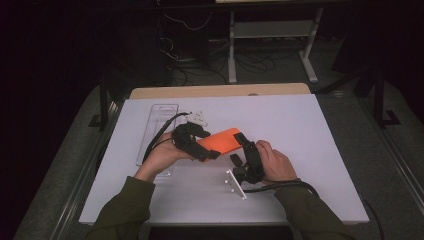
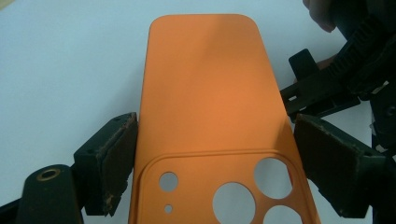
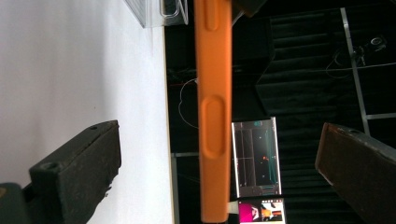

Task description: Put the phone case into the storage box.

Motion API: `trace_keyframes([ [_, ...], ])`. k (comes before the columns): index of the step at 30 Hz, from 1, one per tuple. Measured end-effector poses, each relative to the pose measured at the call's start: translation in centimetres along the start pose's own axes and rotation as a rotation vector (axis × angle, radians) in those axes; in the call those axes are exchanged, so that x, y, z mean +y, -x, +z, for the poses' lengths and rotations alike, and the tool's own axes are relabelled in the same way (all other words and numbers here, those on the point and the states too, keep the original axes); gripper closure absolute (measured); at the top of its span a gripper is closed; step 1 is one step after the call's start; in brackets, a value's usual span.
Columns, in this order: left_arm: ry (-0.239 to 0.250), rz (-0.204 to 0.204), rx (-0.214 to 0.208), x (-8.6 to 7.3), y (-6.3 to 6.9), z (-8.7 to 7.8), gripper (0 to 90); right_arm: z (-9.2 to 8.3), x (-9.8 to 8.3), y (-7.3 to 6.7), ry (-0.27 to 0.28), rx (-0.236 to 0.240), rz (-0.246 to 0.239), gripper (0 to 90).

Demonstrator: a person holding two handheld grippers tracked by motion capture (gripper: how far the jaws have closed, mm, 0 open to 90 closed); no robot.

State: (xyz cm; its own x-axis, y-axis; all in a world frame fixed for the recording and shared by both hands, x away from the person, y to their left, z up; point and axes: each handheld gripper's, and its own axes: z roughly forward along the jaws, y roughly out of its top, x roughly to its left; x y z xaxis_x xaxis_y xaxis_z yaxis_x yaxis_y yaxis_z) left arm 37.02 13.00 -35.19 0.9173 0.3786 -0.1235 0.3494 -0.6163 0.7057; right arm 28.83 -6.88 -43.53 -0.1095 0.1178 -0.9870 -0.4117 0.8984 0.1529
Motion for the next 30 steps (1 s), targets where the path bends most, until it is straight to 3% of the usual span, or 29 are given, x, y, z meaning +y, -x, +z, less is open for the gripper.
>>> trace_keyframes([
  [18,-0.044,0.040,-0.013,-0.1,0.8,1.4,15.6,-0.2,0.4,-0.1,-0.019,-0.008,-0.012,3.8],
  [20,-0.046,0.040,-0.016,-0.1,0.9,1.4,15.6,-0.3,0.5,-0.1,-0.021,-0.004,-0.011,6.3],
  [22,-0.050,0.039,-0.019,-0.1,1.0,1.5,15.6,-0.4,0.5,0.1,-0.005,-0.008,-0.052,10.1],
  [30,-0.046,0.050,-0.019,-0.1,0.9,1.4,15.6,-0.7,0.7,0.1,-0.011,0.019,-0.031,24.0],
])
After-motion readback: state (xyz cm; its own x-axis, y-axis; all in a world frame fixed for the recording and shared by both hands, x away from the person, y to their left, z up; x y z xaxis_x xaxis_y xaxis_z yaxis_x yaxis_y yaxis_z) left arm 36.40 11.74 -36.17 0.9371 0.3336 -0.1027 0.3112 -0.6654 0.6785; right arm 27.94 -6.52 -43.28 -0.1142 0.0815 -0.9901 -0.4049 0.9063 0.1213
